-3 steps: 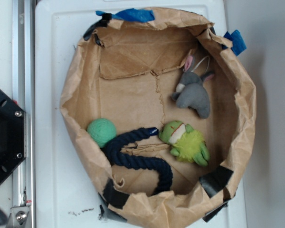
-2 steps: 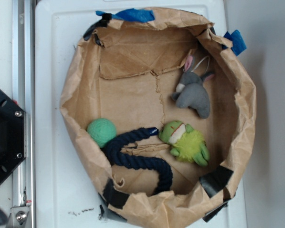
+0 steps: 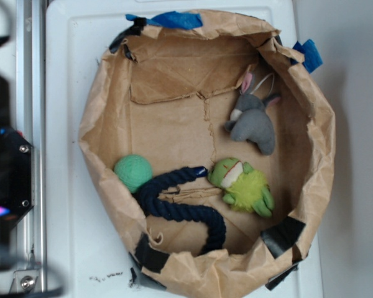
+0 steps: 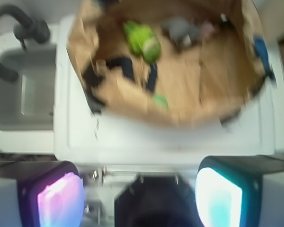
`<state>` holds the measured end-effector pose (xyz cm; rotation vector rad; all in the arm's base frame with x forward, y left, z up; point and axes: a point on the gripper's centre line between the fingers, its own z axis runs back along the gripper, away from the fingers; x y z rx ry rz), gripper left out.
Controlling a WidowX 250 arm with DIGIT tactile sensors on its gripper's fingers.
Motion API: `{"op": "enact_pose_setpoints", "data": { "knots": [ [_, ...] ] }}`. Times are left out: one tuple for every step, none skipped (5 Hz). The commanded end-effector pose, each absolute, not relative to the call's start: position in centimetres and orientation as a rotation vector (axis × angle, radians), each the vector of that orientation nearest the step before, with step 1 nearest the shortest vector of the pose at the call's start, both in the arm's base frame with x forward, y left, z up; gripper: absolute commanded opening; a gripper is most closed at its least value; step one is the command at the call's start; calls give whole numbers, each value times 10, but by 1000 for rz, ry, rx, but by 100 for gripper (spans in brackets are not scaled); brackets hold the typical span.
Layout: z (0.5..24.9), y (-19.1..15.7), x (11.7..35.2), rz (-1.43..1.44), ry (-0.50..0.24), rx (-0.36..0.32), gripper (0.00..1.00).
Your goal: Grab the green ball.
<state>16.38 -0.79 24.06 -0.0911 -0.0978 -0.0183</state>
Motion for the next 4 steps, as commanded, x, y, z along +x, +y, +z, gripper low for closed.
{"op": "enact_pose_setpoints", "data": {
  "knots": [
    [228, 15, 211, -172, -144, -145, 100],
    [195, 24, 209, -199, -120, -107, 100],
    [167, 31, 208, -204, -95, -64, 100],
    [151, 33, 218, -166, -70, -80, 100]
  ]
}}
